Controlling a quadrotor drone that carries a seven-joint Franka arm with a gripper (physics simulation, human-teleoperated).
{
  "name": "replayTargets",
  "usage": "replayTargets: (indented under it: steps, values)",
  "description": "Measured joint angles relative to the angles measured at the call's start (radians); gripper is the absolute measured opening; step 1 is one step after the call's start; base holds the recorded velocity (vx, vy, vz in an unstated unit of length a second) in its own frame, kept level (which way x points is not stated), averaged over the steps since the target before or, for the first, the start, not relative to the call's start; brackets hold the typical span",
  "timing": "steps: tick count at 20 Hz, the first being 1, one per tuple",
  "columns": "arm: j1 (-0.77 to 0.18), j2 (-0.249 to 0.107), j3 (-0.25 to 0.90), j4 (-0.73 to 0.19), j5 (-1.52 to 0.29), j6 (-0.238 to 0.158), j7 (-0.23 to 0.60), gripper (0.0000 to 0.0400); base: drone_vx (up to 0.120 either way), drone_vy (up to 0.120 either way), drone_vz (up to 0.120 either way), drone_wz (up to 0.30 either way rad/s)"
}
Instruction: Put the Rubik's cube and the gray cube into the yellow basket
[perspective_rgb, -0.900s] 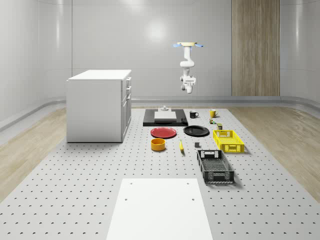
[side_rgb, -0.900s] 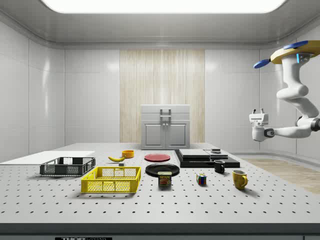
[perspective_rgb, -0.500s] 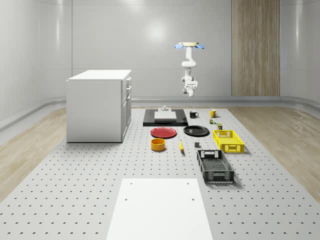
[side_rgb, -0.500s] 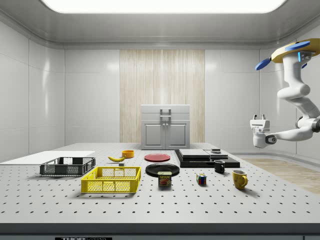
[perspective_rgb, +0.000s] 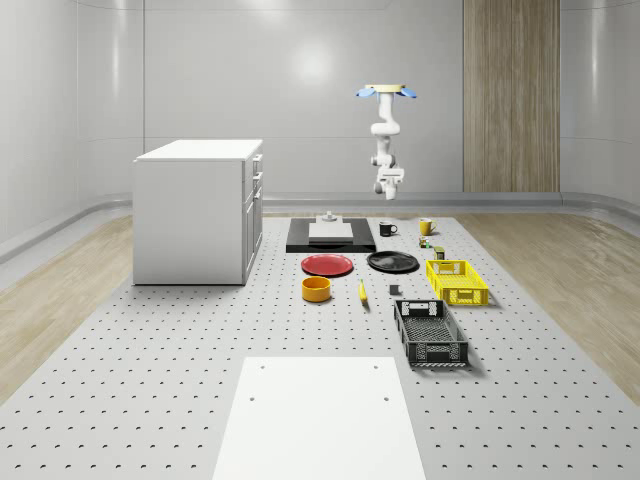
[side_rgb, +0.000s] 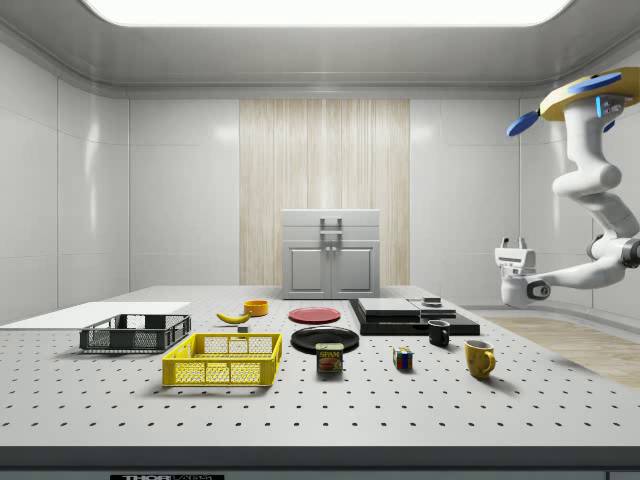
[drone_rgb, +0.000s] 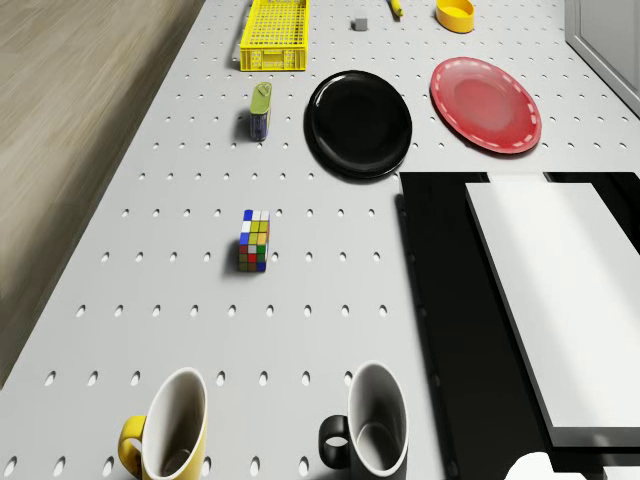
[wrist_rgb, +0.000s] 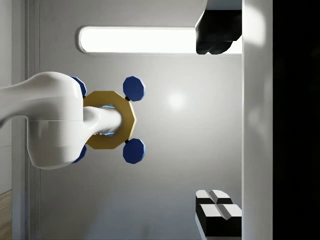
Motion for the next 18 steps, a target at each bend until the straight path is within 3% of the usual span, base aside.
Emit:
replayTargets:
  steps: [18]
  values:
    - [-0.002,-0.001,0.002,0.01,0.0,0.002,-0.001,0.04,0.12,0.12,0.0,0.0]
